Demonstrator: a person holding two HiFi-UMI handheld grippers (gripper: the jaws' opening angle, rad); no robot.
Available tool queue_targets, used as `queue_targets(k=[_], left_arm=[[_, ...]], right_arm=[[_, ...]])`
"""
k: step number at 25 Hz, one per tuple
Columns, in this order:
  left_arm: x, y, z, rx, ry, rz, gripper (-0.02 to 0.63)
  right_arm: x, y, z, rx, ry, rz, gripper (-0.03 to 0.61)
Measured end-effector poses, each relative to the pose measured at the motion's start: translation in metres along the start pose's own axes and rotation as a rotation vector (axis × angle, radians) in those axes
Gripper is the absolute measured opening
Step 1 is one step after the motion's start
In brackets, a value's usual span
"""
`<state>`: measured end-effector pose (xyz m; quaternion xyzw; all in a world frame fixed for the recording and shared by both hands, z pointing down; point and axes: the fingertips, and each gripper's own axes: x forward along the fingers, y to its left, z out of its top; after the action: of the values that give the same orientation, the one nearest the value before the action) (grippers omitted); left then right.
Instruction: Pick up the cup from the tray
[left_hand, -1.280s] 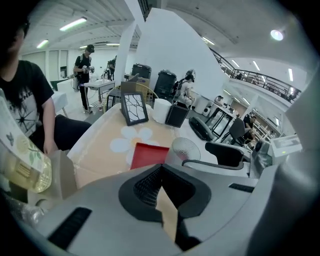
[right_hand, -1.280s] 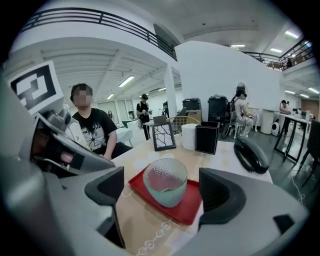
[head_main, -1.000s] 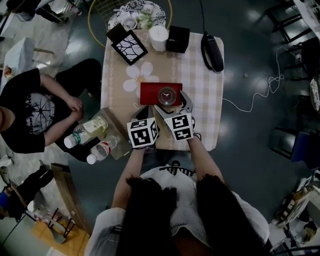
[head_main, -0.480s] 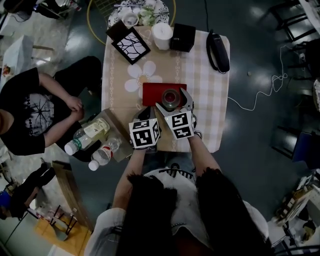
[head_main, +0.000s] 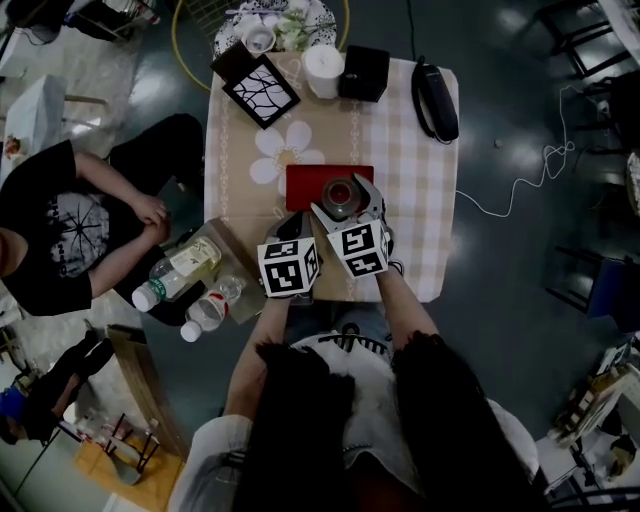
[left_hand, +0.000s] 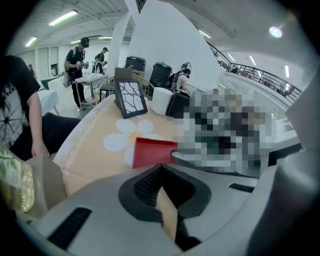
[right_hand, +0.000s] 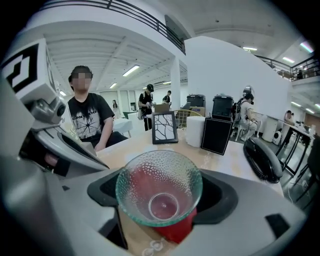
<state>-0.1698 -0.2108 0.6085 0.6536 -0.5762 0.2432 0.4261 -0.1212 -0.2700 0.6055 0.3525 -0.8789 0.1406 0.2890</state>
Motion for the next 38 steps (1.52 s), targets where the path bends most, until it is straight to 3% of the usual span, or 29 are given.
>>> queue_targets(k=[12,24,38], left_arm=[[-0.001,-0.030,0.009,0.054,-0.022,-0.043,0.005],[0.003,-0.076,0.008,0.123,-0.026,-0.098,0.005],[0.004,-0.099,-0.002,0.160,-0.024,-0.099,0.005]], right_arm=[[-0.038,-0.032,0.009,0.069,-0.034,-0.070,0.408],[-0.089,-0.086,-0.025,0.129,-0.015,-0.190,0.408],[-0.110,-0.111,-0.078,0.191,0.011,-0.272,0.410]])
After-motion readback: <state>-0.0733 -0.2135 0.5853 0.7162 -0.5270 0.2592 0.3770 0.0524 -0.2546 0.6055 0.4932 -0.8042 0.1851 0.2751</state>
